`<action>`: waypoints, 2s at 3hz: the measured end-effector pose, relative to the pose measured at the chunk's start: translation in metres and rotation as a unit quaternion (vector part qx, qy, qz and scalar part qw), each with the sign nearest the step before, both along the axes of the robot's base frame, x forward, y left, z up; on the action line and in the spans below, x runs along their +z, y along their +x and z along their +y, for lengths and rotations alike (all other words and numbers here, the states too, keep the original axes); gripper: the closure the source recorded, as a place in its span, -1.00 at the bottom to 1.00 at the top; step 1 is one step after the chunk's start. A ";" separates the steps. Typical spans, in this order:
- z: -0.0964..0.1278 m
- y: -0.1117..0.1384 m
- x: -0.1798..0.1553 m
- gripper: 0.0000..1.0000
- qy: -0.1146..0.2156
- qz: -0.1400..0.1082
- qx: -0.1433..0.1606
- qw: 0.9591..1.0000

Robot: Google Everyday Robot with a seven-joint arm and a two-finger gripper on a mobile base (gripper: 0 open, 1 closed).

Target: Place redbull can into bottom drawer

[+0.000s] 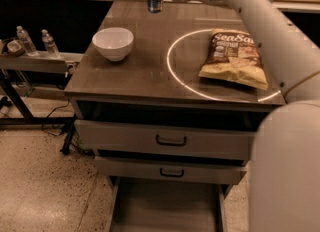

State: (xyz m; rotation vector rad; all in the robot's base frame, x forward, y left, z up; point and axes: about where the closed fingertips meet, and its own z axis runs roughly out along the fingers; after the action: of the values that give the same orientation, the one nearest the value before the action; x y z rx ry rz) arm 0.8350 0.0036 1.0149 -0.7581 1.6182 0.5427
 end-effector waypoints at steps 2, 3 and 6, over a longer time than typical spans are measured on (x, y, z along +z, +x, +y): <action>-0.011 -0.111 -0.011 1.00 0.003 0.001 0.043 0.999; -0.015 -0.126 -0.037 1.00 -0.003 0.022 0.046 0.999; -0.028 -0.217 -0.046 1.00 -0.019 0.054 0.103 0.993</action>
Offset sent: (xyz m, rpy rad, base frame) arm -0.2002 -0.0272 -0.0478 -0.0030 0.0607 0.1247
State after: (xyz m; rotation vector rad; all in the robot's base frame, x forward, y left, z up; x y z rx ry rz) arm 0.6182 -0.0240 0.9686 -0.9441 1.6638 0.7129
